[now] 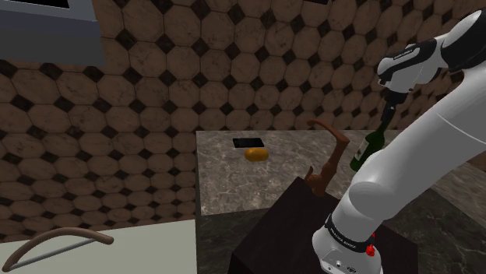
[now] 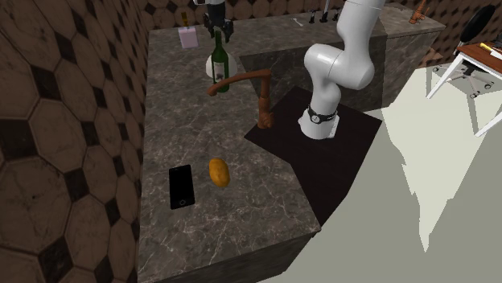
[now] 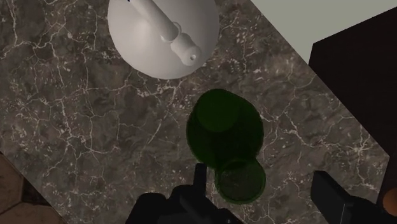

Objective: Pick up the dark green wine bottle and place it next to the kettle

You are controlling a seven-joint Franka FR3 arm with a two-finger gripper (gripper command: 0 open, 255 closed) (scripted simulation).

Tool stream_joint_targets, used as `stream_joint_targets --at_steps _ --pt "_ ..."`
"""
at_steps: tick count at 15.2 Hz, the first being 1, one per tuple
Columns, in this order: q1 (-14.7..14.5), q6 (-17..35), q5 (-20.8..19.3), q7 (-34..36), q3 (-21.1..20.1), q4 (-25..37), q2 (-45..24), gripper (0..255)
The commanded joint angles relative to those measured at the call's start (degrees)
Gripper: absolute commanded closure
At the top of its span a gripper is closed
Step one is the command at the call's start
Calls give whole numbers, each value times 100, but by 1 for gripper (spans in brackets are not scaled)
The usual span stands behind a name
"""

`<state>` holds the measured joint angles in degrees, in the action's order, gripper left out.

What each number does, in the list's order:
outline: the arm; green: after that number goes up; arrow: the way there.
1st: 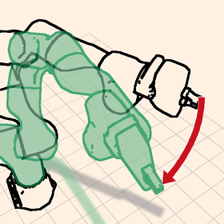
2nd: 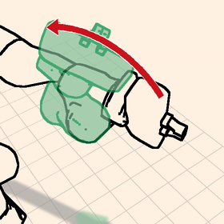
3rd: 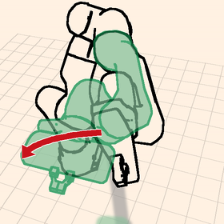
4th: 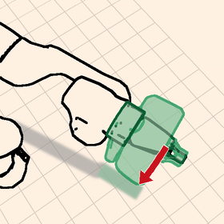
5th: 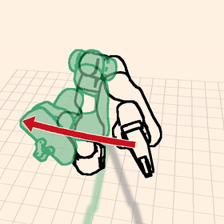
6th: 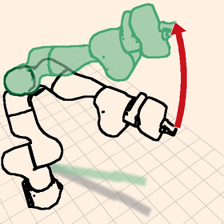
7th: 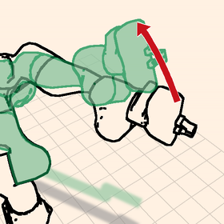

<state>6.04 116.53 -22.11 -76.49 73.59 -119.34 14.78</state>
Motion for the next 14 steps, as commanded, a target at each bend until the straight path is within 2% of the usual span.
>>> stream_joint_targets --at_steps 1,4,8,14 --pt "-1 1 1 -1 1 1 -1 0" --pt "-1 1 0 0 1 0 0 0" --pt "278 -779 -127 116 -587 506 296 0" --pt "275 -780 -129 118 -585 506 298 0"
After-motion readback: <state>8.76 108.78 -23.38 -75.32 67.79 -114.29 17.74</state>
